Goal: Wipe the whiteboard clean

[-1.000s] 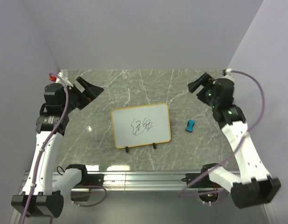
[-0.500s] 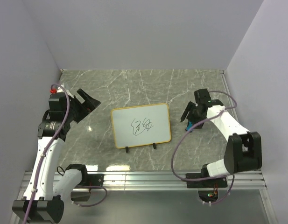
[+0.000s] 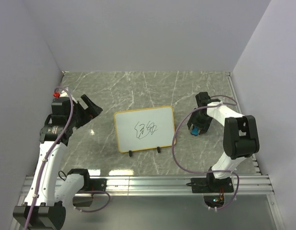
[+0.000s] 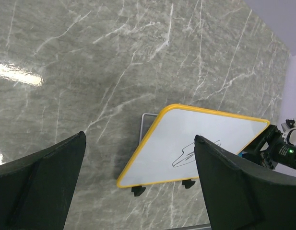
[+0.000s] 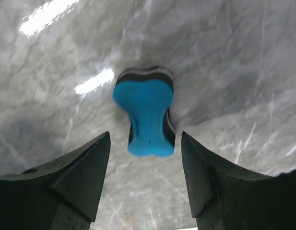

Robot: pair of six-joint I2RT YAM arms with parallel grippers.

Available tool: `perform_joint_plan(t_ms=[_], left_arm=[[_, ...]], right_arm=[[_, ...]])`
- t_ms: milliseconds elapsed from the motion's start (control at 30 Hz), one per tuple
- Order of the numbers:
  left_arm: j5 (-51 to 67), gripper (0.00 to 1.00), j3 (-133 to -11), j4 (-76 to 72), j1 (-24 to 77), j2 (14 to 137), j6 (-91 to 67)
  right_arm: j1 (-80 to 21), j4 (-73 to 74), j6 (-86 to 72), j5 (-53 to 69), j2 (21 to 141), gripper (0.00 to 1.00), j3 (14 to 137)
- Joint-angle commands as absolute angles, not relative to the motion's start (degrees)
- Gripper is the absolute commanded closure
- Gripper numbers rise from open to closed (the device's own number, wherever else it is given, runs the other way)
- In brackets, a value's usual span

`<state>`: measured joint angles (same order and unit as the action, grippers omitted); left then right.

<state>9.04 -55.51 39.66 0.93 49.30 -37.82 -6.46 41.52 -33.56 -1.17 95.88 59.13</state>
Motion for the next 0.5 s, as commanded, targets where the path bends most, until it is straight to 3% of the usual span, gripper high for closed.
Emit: perform_joint_plan(t_ms=[0, 133, 400, 467], left_arm=[[8.4, 0.01, -54.8, 39.3, 0.8, 48.5, -35.8], [7.7, 0.01, -55.1, 40.0, 0.7, 49.0, -35.6], [6.2, 0.01, -52.2, 37.5, 0.7, 48.6, -36.7], [8.6, 0.01, -49.0, 33.9, 0.7, 47.6, -35.9]], right_arm=[[-5.8, 40.7, -32.6, -4.6, 97.4, 0.34, 61.3], [-5.5, 39.9, -32.2, -5.0, 99.6, 0.43, 61.3], [-5.5, 39.1, -31.7, -5.1, 99.8, 0.95, 60.2], [-5.7, 39.9, -31.3, -4.7, 98.6, 1.0, 60.4]])
